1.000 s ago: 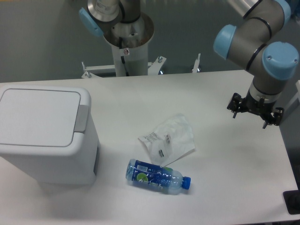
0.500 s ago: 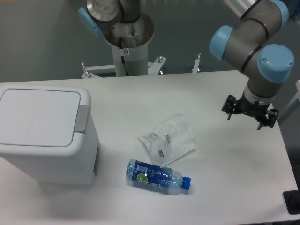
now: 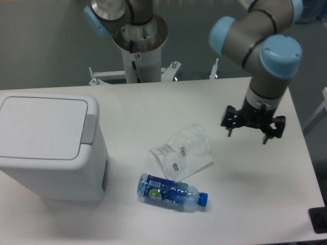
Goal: Open the trash can
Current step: 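Swing the gripper over the bin lid's raised hinge edge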
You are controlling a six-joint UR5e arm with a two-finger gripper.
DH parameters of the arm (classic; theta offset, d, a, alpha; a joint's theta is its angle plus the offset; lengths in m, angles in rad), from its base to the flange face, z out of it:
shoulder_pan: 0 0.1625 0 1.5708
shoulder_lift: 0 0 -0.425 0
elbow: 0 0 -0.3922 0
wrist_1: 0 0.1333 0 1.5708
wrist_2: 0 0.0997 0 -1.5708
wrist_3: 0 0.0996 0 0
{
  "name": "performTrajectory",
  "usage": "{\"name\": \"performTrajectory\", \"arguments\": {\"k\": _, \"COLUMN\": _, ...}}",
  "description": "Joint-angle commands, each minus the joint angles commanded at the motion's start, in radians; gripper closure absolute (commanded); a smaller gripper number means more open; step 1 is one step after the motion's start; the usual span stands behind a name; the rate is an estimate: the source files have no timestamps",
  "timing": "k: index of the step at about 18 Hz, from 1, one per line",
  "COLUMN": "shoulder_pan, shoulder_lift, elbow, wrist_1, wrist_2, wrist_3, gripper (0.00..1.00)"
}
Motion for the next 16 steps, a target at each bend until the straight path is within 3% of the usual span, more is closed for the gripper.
{"name": "performTrajectory", "arguments": {"k": 5, "shoulder_pan": -0.135, "shoulder_lift": 0.043, "elbow": -0.002, "wrist_1": -0.061, "wrist_2": -0.021, "wrist_3": -0.12, "gripper": 0.0}}
{"name": "performTrajectory", "arguments": {"k": 7, "shoulder_pan": -0.167, "shoulder_lift": 0.049, "elbow": 0.006, "wrist_1": -0.06, "wrist_2": -0.061, "wrist_3": -0.135, "gripper": 0.0}}
{"name": "performTrajectory", "arguments": {"k": 12, "shoulder_pan": -0.183, "shoulder_lift": 0.054, "elbow": 0.058, "wrist_1": -0.045, "wrist_2": -0.27, "wrist_3": -0.249, "gripper": 0.0}}
{"name": "performTrajectory", "arguments": {"k": 16, "shoulder_pan": -0.209, "shoulder_lift": 0.071, "elbow": 0.028, "wrist_1": -0.04, "wrist_2": -0.292, "wrist_3": -0.302, "gripper": 0.0}}
